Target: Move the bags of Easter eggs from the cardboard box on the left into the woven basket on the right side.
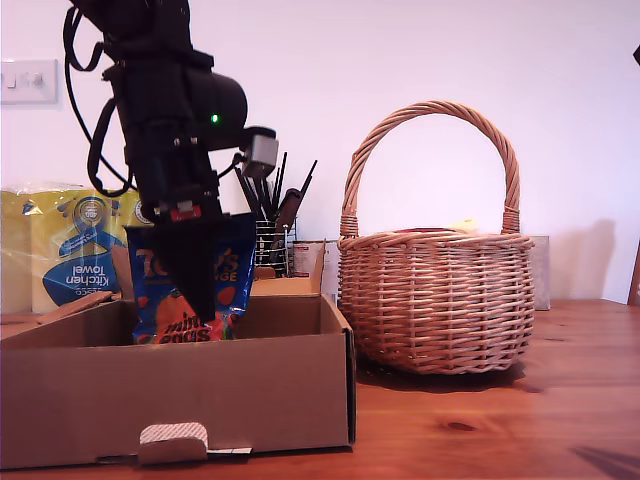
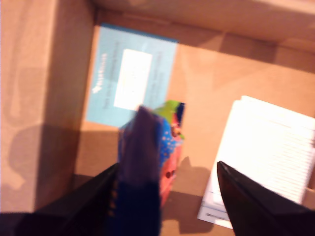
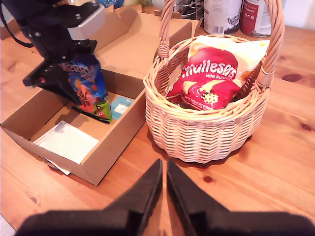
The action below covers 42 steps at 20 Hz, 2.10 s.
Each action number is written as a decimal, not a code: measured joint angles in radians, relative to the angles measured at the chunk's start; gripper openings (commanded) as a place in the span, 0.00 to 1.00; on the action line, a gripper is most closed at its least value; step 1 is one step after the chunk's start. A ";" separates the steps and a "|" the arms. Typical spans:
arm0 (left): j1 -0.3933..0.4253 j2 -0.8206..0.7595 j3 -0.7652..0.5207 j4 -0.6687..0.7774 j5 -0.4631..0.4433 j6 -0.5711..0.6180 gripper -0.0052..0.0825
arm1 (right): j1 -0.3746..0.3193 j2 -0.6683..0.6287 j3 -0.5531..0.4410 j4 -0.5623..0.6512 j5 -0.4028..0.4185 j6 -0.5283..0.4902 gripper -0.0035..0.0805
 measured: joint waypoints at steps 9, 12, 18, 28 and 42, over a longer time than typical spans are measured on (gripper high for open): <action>-0.001 0.112 0.000 0.000 -0.014 -0.003 0.30 | 0.000 0.000 0.000 0.002 0.000 0.000 0.03; -0.001 0.109 0.004 -0.023 -0.013 -0.004 0.22 | 0.000 0.000 0.000 0.002 0.000 0.000 0.03; -0.001 0.085 0.002 -0.086 -0.019 -0.003 0.22 | 0.000 0.000 0.000 0.001 0.000 0.000 0.03; -0.086 -0.260 0.020 0.314 0.234 -0.327 0.29 | 0.000 0.000 0.000 0.002 0.000 0.000 0.03; -0.301 0.015 0.019 0.949 -0.122 -0.867 0.34 | 0.000 0.000 0.000 0.002 0.000 0.000 0.03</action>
